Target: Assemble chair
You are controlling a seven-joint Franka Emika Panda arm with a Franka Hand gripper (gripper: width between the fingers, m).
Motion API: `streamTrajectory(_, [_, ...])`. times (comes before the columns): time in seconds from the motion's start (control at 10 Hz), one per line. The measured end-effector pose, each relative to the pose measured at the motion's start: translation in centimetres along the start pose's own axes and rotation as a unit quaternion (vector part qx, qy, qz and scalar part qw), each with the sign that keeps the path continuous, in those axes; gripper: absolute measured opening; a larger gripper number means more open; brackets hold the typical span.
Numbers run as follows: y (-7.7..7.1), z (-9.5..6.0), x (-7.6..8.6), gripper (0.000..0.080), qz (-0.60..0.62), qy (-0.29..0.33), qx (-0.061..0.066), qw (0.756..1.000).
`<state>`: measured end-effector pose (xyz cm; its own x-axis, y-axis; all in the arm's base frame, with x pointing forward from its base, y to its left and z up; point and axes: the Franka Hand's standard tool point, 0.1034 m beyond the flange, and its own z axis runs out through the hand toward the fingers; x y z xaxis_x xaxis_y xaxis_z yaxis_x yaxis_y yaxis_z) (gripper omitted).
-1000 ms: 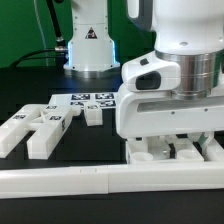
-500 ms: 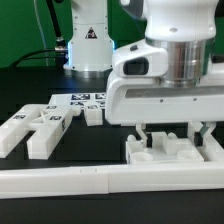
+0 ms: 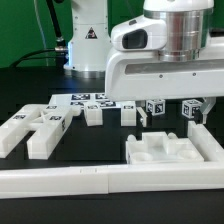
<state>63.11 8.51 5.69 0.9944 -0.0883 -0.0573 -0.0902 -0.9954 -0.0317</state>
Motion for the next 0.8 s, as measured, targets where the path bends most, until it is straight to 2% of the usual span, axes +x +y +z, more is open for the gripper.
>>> streamTrajectory(0.3, [0.1, 0.0, -0.4, 0.0649, 0.001, -0.002, -0.001, 1.0])
streamTrajectory(0.5, [2.1, -0.6, -4.6, 0.0649, 0.007, -0.021, -0.009, 1.0])
streamTrajectory(0.6, [3.4, -0.8, -5.9, 0.0649, 0.015, -0.028, -0.012, 0.999])
streamTrajectory(0.8, [4.9, -0.7, -7.0, 0.0649, 0.022, -0.027, -0.015, 0.999])
